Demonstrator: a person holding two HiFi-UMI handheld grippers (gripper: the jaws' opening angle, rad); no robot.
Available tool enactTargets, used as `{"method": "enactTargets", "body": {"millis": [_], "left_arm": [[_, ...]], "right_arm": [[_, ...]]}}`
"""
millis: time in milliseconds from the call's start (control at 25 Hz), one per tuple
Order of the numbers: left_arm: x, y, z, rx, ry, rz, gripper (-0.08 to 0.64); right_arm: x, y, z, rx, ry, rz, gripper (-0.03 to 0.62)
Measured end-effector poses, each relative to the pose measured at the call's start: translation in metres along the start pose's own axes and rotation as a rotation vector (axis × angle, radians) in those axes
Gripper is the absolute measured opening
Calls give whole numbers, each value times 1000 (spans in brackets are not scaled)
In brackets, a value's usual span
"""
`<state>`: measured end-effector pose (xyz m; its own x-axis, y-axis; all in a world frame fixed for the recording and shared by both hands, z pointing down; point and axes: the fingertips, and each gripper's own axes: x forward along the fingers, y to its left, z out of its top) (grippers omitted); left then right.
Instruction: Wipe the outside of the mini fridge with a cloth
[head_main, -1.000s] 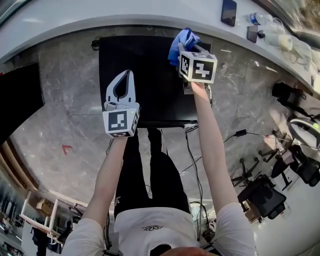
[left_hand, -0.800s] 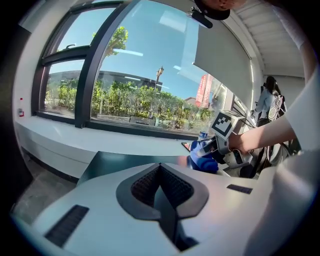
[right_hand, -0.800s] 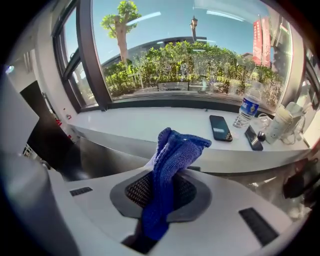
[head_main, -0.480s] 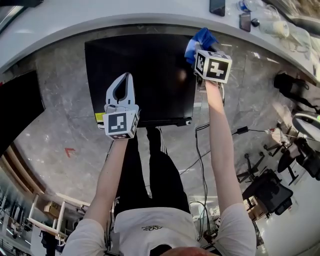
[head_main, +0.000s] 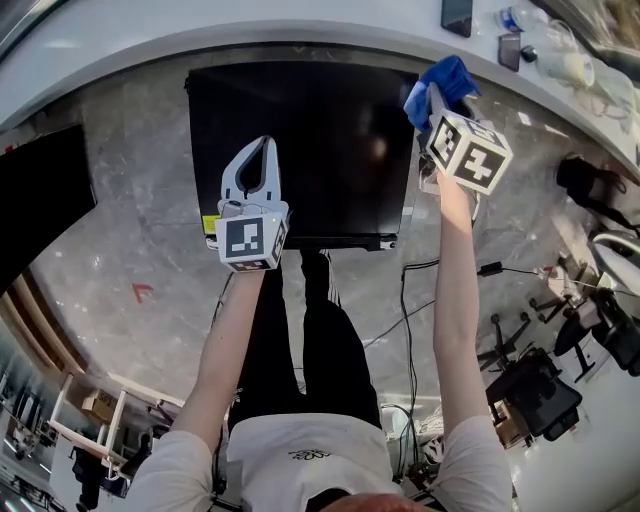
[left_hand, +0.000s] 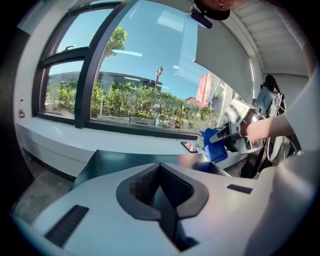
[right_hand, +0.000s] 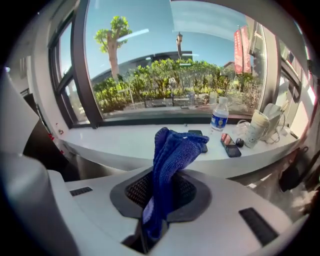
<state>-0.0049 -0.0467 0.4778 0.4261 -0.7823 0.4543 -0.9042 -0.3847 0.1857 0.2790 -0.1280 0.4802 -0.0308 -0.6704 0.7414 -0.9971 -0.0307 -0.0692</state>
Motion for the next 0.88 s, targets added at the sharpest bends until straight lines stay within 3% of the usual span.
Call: {"method": "enactTargets", "body": {"millis": [200,400,680,880], "left_arm": [[-19,23,12,-13,-28,36,5],[-41,60,21,-31,-59,93,5],[-85,122,20,-31,-77,171,5],[-105,160,8,-64,-68,227,5]], "right_arm": [[-40,92,41,13,-136,194,80],[-57,209,52,-24,-148,412,81],[-53,353,21,5,-53,622,80],[-18,416,-25,51,99,655,81]]}}
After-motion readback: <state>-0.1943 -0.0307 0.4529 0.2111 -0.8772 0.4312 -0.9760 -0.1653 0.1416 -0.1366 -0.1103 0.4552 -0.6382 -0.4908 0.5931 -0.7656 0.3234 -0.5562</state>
